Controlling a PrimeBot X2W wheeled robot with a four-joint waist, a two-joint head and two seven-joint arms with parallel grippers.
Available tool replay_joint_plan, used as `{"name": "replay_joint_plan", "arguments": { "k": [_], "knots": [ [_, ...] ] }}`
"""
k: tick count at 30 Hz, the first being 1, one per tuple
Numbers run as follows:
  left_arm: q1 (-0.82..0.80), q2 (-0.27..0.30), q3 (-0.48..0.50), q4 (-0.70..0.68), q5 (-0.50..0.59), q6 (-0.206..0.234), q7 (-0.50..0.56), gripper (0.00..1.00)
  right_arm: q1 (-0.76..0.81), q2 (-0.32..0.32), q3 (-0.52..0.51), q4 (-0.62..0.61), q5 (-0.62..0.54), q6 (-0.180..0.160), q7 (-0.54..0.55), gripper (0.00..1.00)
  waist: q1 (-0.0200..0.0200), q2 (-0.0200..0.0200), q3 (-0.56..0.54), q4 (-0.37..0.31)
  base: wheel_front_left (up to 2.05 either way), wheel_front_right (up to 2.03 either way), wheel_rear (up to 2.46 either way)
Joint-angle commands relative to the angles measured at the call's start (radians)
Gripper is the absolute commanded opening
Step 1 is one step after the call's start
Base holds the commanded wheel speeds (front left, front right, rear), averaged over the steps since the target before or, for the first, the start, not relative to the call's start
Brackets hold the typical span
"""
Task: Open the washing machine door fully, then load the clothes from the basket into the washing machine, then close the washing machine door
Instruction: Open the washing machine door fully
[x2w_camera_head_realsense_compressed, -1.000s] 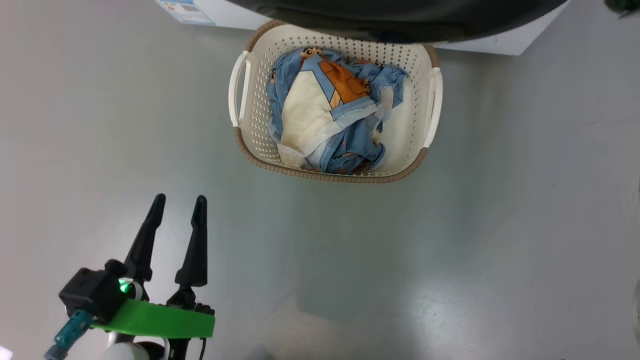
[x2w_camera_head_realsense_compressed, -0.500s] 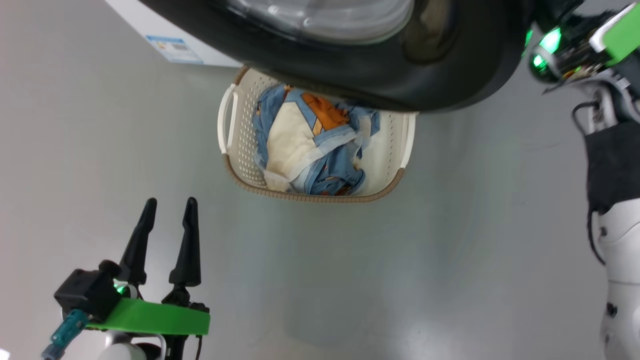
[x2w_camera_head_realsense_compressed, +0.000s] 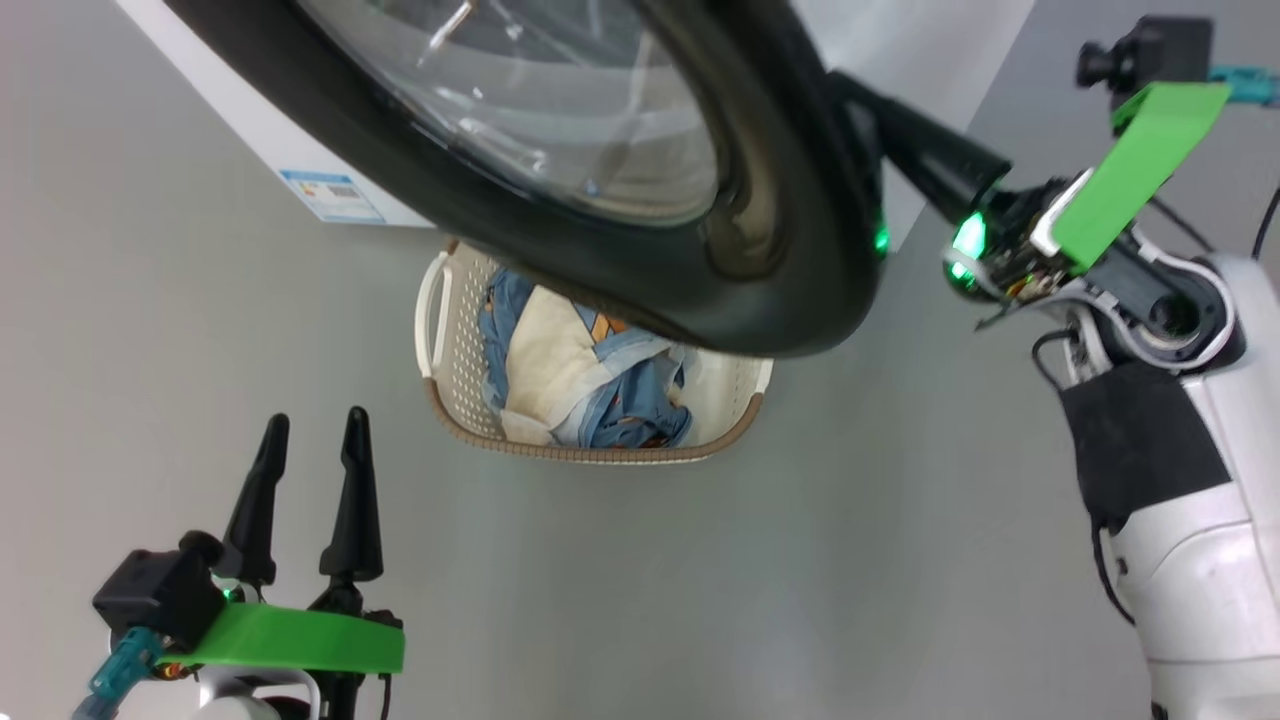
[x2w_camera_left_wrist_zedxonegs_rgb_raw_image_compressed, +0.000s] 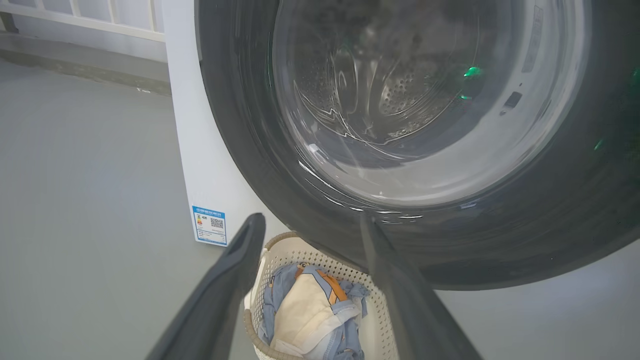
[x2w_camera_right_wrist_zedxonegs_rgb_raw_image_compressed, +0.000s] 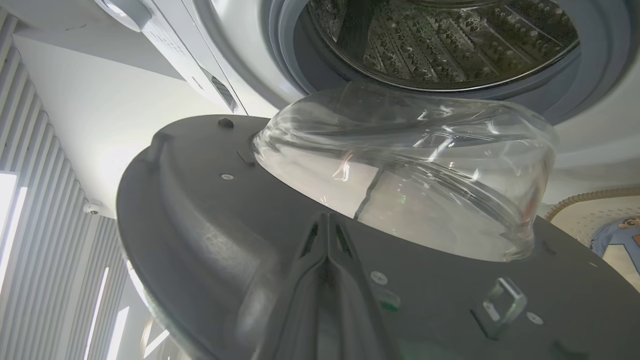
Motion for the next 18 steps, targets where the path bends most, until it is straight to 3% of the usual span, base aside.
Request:
{"name": "replay_joint_plan", "arguments": {
  "k": [1,18],
  "knots": [
    [0.011,0.017,0.033,-0.014,-0.01,-0.002,-0.006,1.0,0.031,0.027,0.031,-0.04,0.0,0.002,0.014,0.0,0.0,0.0,-0.029,-0.012,0.0,0.0,0.0],
    [0.04,0.017,0.035,-0.001,-0.027,-0.002,-0.006,1.0,0.154,0.08,0.13,-0.065,0.025,0.002,0.108,0.0,0.0,0.0,-0.105,0.008,0.0,0.0,0.0]
  ]
}}
